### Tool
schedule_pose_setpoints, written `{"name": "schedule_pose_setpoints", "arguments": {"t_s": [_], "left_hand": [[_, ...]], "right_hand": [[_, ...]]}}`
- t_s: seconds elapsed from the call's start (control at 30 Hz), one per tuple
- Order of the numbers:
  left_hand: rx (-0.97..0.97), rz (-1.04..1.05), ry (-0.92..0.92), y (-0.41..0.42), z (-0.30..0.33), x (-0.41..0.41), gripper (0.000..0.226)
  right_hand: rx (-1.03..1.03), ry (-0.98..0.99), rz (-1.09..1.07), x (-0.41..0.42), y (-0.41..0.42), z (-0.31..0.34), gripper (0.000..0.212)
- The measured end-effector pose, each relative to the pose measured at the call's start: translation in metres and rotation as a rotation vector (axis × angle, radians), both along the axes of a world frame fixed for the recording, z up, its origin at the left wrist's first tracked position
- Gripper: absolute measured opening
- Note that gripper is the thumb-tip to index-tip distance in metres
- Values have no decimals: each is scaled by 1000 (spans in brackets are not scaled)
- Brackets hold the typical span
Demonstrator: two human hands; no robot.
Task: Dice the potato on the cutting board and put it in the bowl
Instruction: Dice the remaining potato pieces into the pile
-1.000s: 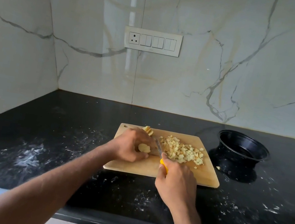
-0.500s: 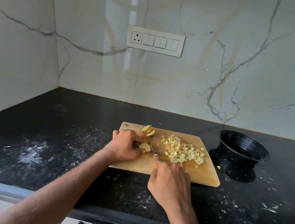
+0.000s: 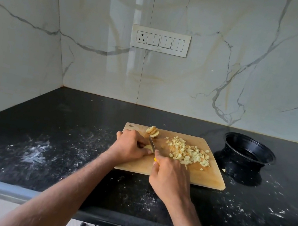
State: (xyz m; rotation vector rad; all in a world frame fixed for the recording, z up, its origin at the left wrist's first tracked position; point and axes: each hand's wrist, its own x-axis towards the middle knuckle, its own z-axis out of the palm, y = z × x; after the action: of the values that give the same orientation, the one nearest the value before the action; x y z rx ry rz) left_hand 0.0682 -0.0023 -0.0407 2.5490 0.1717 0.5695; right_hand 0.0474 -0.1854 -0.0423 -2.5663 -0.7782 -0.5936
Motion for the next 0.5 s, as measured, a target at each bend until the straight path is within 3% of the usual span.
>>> {"name": "schedule_pose_setpoints", "arguments": {"t_s": [0.43,0.5], "left_hand": [[-14,3,14,-6,3,-1,21],[-25,-11,26,-7,4,-3,22]], "right_hand": [[-66,98,16,-11,-11,-6,19],[-55,105,6,-15,-18,-8,30]]}}
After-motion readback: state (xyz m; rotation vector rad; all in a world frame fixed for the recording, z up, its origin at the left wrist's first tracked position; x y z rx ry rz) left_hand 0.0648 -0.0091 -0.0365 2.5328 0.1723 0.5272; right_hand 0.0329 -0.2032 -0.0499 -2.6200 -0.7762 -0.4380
